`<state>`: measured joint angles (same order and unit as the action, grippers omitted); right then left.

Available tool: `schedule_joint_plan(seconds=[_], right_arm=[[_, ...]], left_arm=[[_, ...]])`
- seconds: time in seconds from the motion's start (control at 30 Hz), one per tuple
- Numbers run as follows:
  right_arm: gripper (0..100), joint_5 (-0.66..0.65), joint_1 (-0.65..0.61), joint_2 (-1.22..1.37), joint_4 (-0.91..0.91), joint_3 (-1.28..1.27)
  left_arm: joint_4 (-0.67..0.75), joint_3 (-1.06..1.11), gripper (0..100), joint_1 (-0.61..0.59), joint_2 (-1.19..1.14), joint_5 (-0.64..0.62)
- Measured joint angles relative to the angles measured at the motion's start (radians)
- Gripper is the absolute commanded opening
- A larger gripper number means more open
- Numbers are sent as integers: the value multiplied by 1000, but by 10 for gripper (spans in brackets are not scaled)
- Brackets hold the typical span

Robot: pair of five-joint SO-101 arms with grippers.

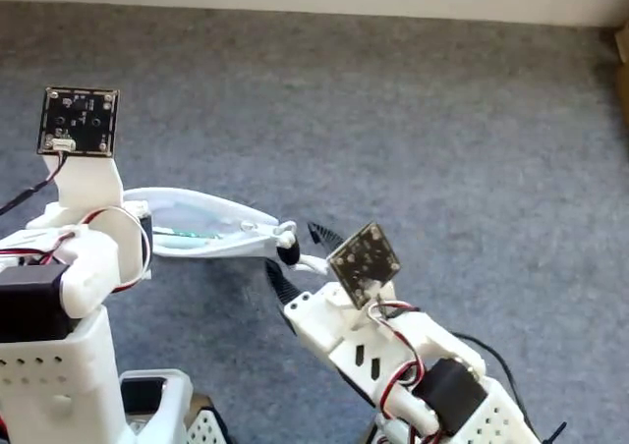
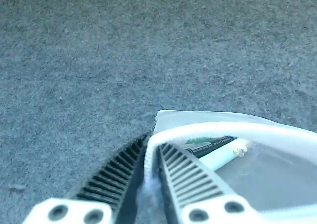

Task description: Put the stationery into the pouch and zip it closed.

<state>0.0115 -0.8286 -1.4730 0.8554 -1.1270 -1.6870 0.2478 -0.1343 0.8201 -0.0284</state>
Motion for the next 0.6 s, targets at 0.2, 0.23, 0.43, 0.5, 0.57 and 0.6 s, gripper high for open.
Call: schedule_joint_plan(seconds=[0.2, 0.23, 0.43, 0.5, 0.57, 0.6], right_arm=[[235, -12, 0, 20, -58, -6], [235, -12, 0, 20, -60, -6], [235, -12, 0, 21, -60, -6], [234, -14, 0, 25, -60, -6], [214, -17, 0, 25, -60, -6], [189, -28, 0, 25, -60, -6]], left_arm=[[0, 0, 10, 0, 0, 0], [0, 0, 10, 0, 0, 0], [0, 0, 10, 0, 0, 0], [0, 0, 10, 0, 0, 0], [0, 0, 10, 0, 0, 0], [0, 0, 10, 0, 0, 0]])
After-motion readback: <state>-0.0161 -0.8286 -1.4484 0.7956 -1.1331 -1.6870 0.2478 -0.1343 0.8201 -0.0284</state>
